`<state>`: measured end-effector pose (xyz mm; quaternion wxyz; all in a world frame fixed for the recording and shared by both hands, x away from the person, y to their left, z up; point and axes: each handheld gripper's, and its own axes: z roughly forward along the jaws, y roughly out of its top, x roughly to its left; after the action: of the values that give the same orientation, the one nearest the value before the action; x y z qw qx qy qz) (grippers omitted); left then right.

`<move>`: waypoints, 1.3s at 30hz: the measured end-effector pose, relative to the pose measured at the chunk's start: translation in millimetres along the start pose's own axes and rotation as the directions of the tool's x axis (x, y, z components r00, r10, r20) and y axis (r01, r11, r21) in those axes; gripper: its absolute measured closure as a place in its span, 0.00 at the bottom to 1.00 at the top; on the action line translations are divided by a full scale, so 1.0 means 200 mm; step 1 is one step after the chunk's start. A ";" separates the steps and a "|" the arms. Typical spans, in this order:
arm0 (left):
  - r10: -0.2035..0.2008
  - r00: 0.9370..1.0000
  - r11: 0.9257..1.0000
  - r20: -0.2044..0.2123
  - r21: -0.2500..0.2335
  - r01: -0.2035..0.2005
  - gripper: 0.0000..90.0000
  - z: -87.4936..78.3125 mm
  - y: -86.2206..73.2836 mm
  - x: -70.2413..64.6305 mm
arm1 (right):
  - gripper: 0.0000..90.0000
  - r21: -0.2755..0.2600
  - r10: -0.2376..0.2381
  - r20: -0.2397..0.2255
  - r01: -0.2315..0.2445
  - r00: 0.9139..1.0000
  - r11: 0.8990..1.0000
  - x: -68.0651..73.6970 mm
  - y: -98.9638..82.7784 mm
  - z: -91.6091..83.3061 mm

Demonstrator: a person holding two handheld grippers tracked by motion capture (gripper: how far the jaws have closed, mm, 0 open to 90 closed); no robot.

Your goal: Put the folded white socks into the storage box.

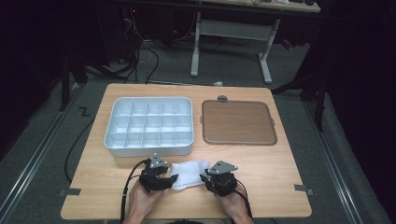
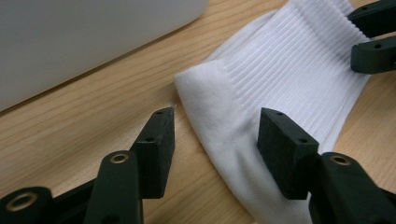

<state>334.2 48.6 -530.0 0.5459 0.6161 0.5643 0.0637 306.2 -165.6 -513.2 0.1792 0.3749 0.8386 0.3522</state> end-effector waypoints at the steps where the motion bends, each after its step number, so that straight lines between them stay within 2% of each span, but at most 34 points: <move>1: -0.011 1.000 1.000 0.005 -0.005 0.011 0.52 0.00 0.01 0.00 | 0.74 -0.006 0.002 0.001 -0.002 1.000 1.000 0.00 0.01 -0.01; 7: -0.055 0.998 0.998 0.010 -0.019 0.055 0.51 0.00 0.08 0.00 | 0.74 -0.055 -0.005 -0.002 0.005 1.000 0.998 0.01 0.06 -0.05; 11: -0.073 0.997 0.997 0.006 -0.022 0.073 0.52 0.02 0.12 0.00 | 0.80 -0.065 -0.015 -0.025 0.013 1.000 0.998 0.03 0.10 -0.06; 16: -0.117 0.993 0.993 -0.013 -0.018 0.117 0.53 0.06 0.14 0.02 | 0.85 -0.051 -0.028 -0.063 0.025 0.998 0.998 0.06 0.12 -0.01; 22: -0.124 0.992 0.992 -0.030 0.005 0.124 0.53 0.10 0.13 0.03 | 0.88 -0.030 -0.015 -0.097 0.012 0.995 0.999 0.07 0.14 0.08; 24: -0.140 0.990 0.990 -0.035 0.009 0.140 0.54 0.12 0.12 0.04 | 0.88 -0.026 -0.015 -0.105 0.013 0.994 1.000 0.08 0.14 0.10; 26: -0.143 0.989 0.989 -0.035 0.015 0.144 0.55 0.13 0.12 0.04 | 0.88 -0.016 -0.012 -0.107 0.011 0.994 1.000 0.08 0.13 0.11; 31: -0.110 0.993 0.994 -0.039 0.010 0.110 0.58 0.13 0.11 0.04 | 0.88 0.010 -0.008 -0.112 0.009 0.994 1.000 0.09 0.11 0.15; 35: -0.090 0.995 0.996 -0.038 0.008 0.091 0.62 0.13 0.11 0.04 | 0.88 0.005 -0.018 -0.109 0.018 0.994 1.000 0.09 0.10 0.16; 39: -0.090 0.995 0.996 -0.033 0.014 0.091 0.66 0.13 0.11 0.04 | 0.88 0.007 -0.043 -0.094 0.044 0.995 0.999 0.11 0.10 0.16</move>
<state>368.0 43.8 -528.4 0.5342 0.5929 0.6009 0.0449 320.0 -126.0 -522.2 0.1457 0.3403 0.8557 0.3615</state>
